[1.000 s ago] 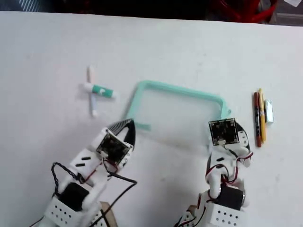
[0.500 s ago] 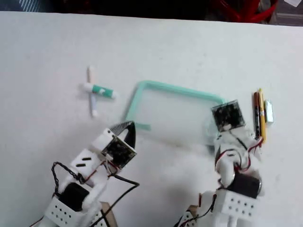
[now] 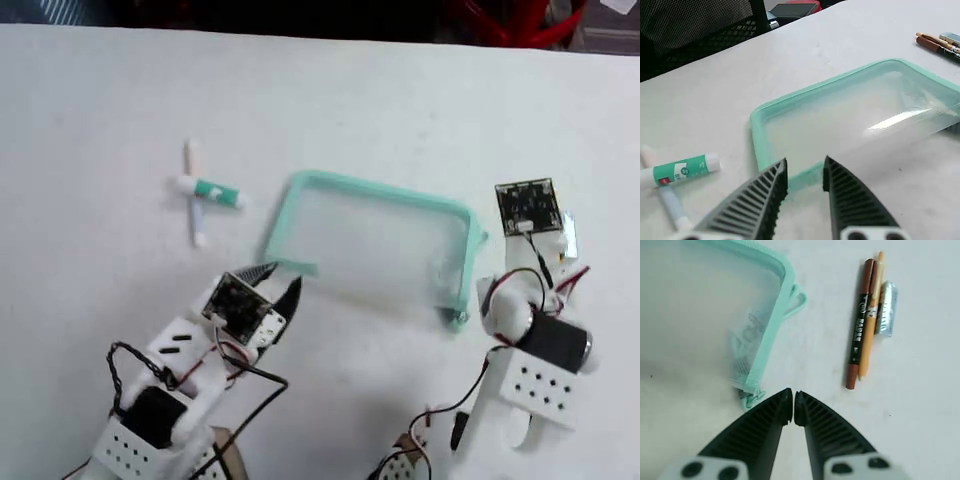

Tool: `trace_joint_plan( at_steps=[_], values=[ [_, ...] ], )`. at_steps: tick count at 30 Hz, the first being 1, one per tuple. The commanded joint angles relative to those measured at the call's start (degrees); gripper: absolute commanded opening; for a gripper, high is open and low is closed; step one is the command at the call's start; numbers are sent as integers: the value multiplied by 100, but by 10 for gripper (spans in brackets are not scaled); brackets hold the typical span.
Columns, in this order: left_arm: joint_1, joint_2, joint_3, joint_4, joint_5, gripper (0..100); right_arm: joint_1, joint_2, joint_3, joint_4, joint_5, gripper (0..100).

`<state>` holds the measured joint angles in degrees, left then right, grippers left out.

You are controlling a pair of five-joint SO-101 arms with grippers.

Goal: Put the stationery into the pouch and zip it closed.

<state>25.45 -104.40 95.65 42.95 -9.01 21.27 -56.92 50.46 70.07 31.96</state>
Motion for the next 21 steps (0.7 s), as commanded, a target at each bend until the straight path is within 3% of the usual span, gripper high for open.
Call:
trace_joint_plan(
  at_steps=[1, 6, 9, 15, 21],
  values=[
    [57, -13, -88, -35, -70, 130, 303, -470, -264, 48, 255, 21],
    [66, -13, -9, -35, -457, 91, 303, -189, -202, 75, 492, 69],
    [66, -13, 9, -35, -484, 91, 110, 637, -396, 92, 501, 136],
    [66, -13, 9, -35, -492, 91, -66, 2343, -1020, 514, 475, 140],
    [110, -13, 18, -44, -492, 91, -31, 2501, -1503, 1024, 62, 224]
  ],
)
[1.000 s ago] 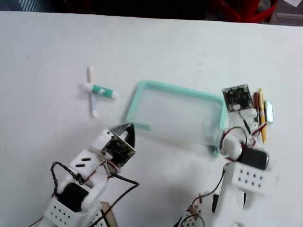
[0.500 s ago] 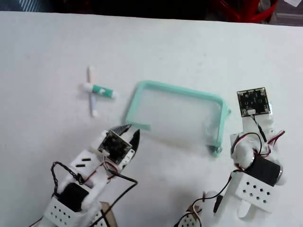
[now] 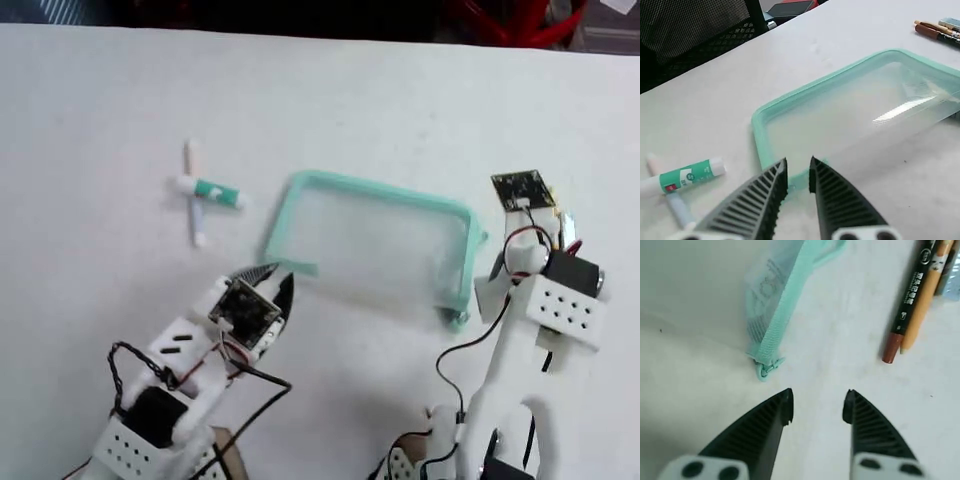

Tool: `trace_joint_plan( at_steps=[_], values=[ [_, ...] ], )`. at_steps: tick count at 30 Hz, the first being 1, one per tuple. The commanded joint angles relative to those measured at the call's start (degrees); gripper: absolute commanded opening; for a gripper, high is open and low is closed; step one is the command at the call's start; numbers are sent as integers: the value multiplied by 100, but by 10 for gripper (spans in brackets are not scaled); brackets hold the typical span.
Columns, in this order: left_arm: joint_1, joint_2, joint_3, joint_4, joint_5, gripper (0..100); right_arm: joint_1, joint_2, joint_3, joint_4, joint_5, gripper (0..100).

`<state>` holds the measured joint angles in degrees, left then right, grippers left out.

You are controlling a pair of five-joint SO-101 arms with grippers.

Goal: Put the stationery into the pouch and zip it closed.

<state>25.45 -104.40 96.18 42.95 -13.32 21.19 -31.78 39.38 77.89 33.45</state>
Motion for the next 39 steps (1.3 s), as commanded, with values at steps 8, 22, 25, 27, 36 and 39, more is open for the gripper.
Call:
trace_joint_plan(
  at_steps=[8, 22, 25, 27, 36, 39],
  values=[
    [66, -13, -35, -44, -62, 91, -514, -48, -431, 207, -167, 221],
    [66, -13, -44, -79, -35, 90, -1499, 1024, -26, -673, -1407, 207],
    [66, -13, 35, -193, -62, 90, -1684, 1473, -141, -637, -1389, 206],
    [66, -13, 79, -299, -62, 90, -1947, 1666, -132, -629, -1380, 206],
    [66, -13, 79, -316, -62, 90, -3477, 1059, -70, -453, -1345, 205],
    [66, -13, 79, -334, -62, 90, -4057, 558, 26, -4, -1099, 205]
  ],
)
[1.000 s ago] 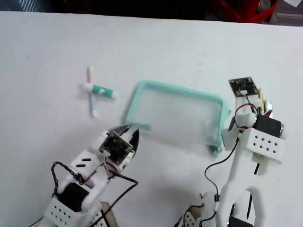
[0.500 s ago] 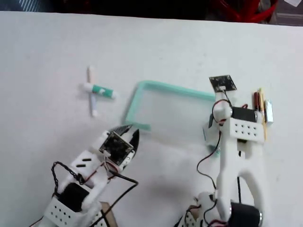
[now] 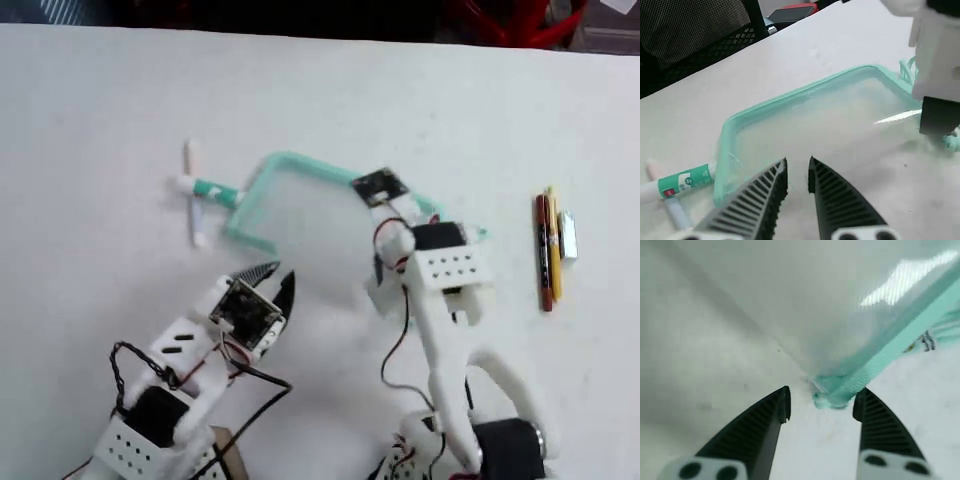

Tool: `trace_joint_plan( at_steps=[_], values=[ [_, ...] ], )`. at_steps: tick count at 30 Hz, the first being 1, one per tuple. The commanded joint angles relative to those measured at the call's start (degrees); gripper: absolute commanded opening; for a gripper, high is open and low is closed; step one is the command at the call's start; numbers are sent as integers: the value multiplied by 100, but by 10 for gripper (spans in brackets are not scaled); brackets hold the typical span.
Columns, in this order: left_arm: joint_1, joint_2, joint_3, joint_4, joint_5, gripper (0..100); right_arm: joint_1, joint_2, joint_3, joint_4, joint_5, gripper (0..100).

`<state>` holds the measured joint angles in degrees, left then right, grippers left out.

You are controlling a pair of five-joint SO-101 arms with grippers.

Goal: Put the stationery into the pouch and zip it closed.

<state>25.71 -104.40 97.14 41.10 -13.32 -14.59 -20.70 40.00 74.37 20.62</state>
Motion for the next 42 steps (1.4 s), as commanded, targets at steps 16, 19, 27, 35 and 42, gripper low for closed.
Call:
trace_joint_plan(
  at_steps=[16, 19, 27, 35, 42],
  values=[
    [40, -13, -18, -167, -62, 90, 462, -3046, 2338, -875, 3086, 207],
    [40, -13, -18, -167, -62, 90, 462, -3046, 2426, -1086, 3121, 207],
    [40, -13, -18, -141, -62, 90, 470, -2765, 2400, -664, 3640, 206],
    [40, -13, -18, -141, -62, 90, 892, -866, 1556, -1024, 3780, 207],
    [40, -13, -18, -141, -62, 89, 919, 338, 1090, -1279, 4044, 205]
  ],
)
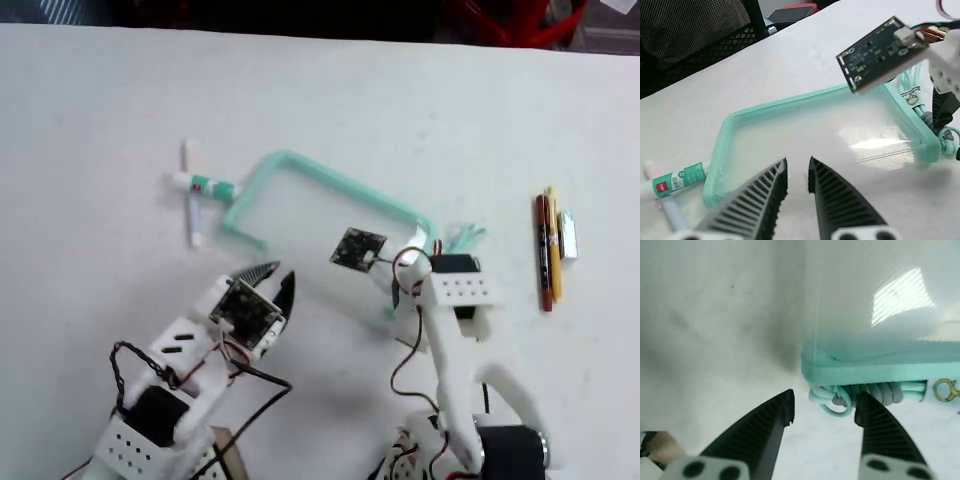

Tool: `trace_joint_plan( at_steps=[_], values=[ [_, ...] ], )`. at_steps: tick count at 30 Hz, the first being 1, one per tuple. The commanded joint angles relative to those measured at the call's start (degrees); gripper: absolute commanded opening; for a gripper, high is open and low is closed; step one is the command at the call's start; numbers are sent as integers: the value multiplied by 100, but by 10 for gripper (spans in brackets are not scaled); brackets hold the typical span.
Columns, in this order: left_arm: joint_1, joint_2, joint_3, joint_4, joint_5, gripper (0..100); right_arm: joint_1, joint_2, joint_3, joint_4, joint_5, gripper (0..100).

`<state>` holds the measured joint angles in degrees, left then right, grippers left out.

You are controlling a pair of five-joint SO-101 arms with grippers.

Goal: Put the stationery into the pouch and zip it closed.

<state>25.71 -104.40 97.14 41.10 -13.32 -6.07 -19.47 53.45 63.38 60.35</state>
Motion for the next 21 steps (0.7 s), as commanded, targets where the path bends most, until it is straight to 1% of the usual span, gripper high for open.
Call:
trace_joint_plan(
  at_steps=[1, 8, 14, 16, 21],
  values=[
    [40, -13, -18, -141, -62, 89, 66, 215, -255, -224, 62, 205],
    [40, -13, -18, -149, -62, 89, 22, 189, -273, -242, 105, 205],
    [48, -13, -18, -141, -62, 89, 13, -505, -62, -242, 123, 205],
    [40, -13, -18, -141, -62, 89, -127, -655, 44, -286, 123, 205],
    [40, -13, -18, -141, -62, 89, -374, -171, 167, -593, 97, 205]
  ],
)
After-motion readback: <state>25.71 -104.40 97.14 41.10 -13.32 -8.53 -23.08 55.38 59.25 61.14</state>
